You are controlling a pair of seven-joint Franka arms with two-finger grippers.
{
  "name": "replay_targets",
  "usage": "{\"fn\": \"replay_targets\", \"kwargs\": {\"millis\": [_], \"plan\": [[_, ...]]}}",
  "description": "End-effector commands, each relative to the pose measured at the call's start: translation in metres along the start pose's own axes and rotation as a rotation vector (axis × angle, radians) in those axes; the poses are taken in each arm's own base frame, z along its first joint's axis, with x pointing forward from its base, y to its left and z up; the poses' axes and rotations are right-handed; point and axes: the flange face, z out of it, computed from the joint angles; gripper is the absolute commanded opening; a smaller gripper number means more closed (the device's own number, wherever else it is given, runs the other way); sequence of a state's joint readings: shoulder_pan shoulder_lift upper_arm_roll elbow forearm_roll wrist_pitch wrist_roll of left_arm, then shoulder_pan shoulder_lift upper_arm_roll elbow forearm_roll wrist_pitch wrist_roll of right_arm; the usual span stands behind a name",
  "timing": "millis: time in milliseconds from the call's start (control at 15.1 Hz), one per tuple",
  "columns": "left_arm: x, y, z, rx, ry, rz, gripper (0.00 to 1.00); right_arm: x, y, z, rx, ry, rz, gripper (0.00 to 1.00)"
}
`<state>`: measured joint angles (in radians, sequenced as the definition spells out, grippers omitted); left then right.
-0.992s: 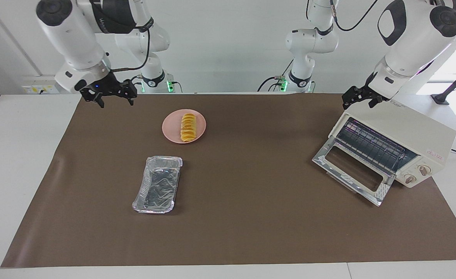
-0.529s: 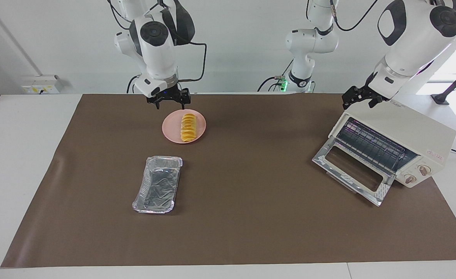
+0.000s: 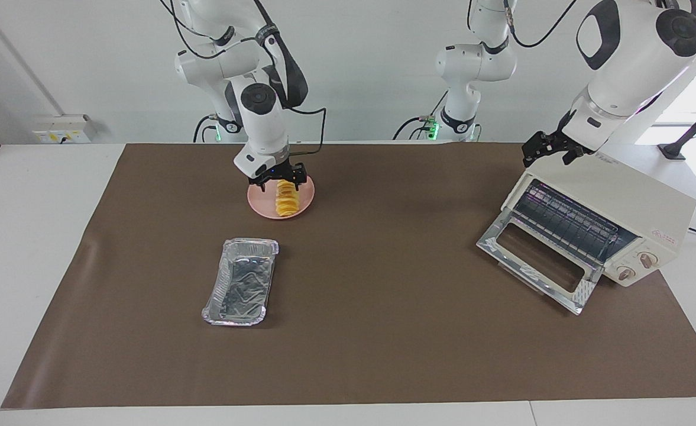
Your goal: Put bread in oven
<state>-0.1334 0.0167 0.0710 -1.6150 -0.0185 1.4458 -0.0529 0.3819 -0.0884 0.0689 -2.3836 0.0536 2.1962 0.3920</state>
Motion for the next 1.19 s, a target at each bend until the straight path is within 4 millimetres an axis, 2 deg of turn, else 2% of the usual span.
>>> {"fn": "replay_targets", "kwargs": {"millis": [0, 132, 264, 331, 397, 463, 661, 793, 992, 1124], "plan": [[-0.004, -0.004, -0.003, 0.016, 0.000, -0.008, 1.00, -0.008, 0.003, 0.029, 0.014, 0.018, -0.001, 1.00], [-0.004, -0.004, -0.003, 0.016, 0.000, -0.008, 1.00, -0.014, 0.006, 0.048, 0.024, 0.049, 0.002, 1.00], [-0.004, -0.004, -0.004, 0.016, 0.001, -0.008, 1.00, -0.020, 0.000, 0.062, 0.016, 0.035, -0.012, 1.00], [-0.004, -0.004, -0.003, 0.014, 0.000, -0.008, 1.00, -0.020, -0.001, 0.065, 0.016, 0.035, -0.006, 0.77], [-0.004, -0.004, -0.003, 0.016, 0.000, -0.007, 1.00, -0.017, -0.002, 0.063, 0.018, 0.039, -0.009, 0.20], [-0.004, -0.004, -0.003, 0.016, 0.000, -0.008, 1.00, -0.016, -0.003, 0.063, 0.018, 0.036, -0.006, 0.00], [-0.004, -0.004, -0.003, 0.016, 0.000, -0.008, 1.00, -0.010, -0.011, 0.053, 0.017, 0.031, -0.014, 0.00], [-0.004, -0.004, -0.003, 0.016, 0.000, -0.008, 1.00, -0.002, -0.017, 0.037, 0.015, 0.022, -0.017, 0.00], [-0.004, -0.004, -0.004, 0.016, 0.001, -0.008, 1.00, 0.021, -0.026, -0.005, 0.017, -0.001, -0.011, 0.00], [-0.004, -0.004, -0.003, 0.014, 0.000, -0.008, 1.00, 0.042, -0.024, -0.045, 0.028, 0.004, 0.007, 0.00]]}}
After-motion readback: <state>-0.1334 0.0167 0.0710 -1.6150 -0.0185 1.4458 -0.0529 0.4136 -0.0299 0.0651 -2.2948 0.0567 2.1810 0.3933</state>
